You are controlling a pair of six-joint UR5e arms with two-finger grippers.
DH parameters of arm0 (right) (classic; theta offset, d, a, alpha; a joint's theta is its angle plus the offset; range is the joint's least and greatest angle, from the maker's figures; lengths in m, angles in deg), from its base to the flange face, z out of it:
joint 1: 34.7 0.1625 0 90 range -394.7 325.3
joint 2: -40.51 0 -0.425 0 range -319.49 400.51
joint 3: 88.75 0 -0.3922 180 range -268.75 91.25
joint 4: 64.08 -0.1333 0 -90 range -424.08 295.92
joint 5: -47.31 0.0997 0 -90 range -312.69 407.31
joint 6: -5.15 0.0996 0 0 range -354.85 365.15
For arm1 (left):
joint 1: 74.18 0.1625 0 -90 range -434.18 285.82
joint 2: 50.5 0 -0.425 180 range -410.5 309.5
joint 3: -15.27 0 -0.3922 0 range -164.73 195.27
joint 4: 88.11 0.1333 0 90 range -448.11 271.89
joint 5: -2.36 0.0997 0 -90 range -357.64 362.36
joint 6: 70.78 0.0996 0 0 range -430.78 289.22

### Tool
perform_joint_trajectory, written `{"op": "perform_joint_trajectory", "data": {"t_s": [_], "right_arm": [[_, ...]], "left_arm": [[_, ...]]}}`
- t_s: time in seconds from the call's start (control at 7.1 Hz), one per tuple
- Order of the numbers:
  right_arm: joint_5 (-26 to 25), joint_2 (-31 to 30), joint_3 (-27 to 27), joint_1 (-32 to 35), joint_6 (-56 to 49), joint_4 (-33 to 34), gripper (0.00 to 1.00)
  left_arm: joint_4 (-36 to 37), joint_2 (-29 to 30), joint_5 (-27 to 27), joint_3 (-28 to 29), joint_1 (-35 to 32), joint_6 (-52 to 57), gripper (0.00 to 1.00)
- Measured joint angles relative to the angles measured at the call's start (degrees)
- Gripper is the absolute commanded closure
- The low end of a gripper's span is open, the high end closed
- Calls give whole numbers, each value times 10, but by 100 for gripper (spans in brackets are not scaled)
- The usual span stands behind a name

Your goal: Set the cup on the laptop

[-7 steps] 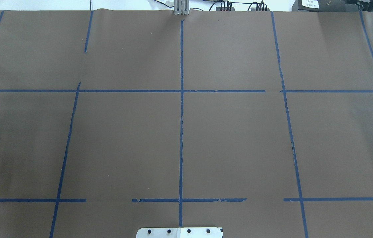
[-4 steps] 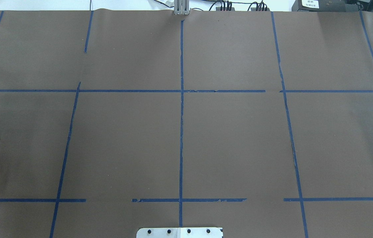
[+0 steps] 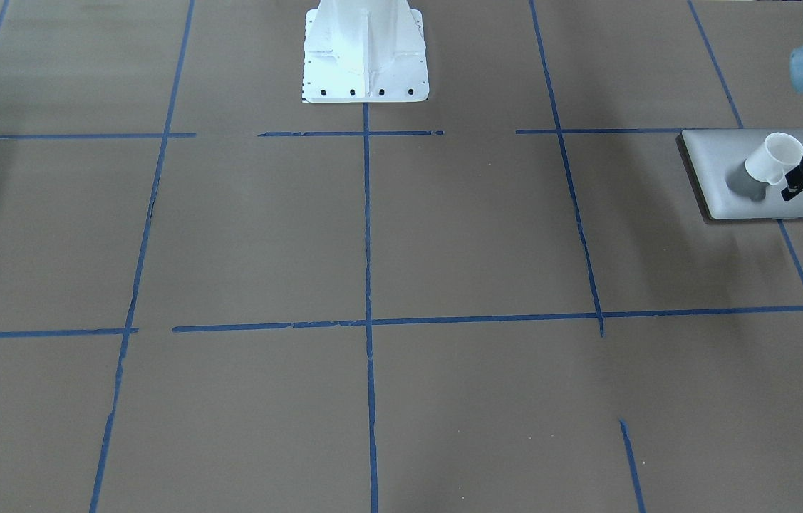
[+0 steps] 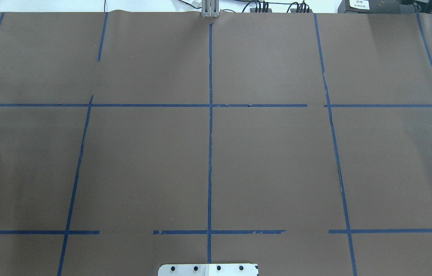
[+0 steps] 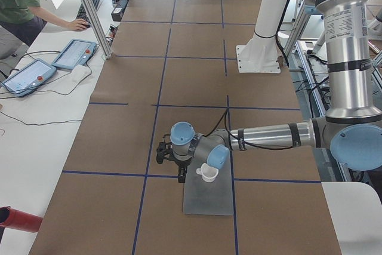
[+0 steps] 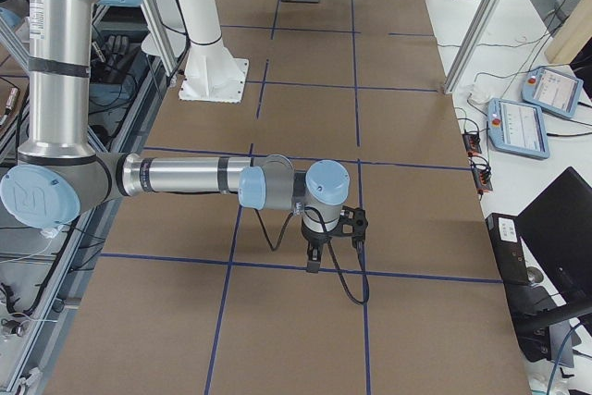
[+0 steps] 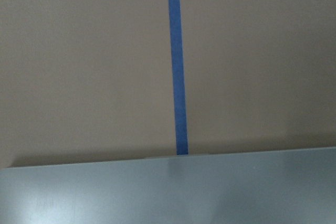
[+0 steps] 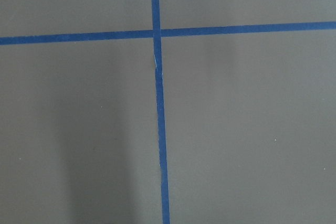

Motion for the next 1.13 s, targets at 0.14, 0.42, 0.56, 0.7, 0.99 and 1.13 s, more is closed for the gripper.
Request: {"op": "perform_joint_trajectory", "data": {"t_s": [0.14, 0.42, 0.56, 0.7, 0.99, 1.13], "right_arm": [[0, 0, 0, 0, 0, 0, 0], [0, 0, 0, 0, 0, 0, 0], [0, 0, 0, 0, 0, 0, 0], [0, 0, 0, 0, 0, 0, 0], [0, 0, 0, 0, 0, 0, 0], [0, 0, 0, 0, 0, 0, 0]], "left_arm": [[53, 40, 1, 12, -24, 53, 0], [138, 78, 1, 25, -79, 170, 0], [194, 91, 1, 26, -115, 242, 0], [254, 101, 0, 20, -155, 306, 0], [315, 88, -1, -23, -196, 357, 0], [325, 82, -2, -39, -202, 361, 0]]}}
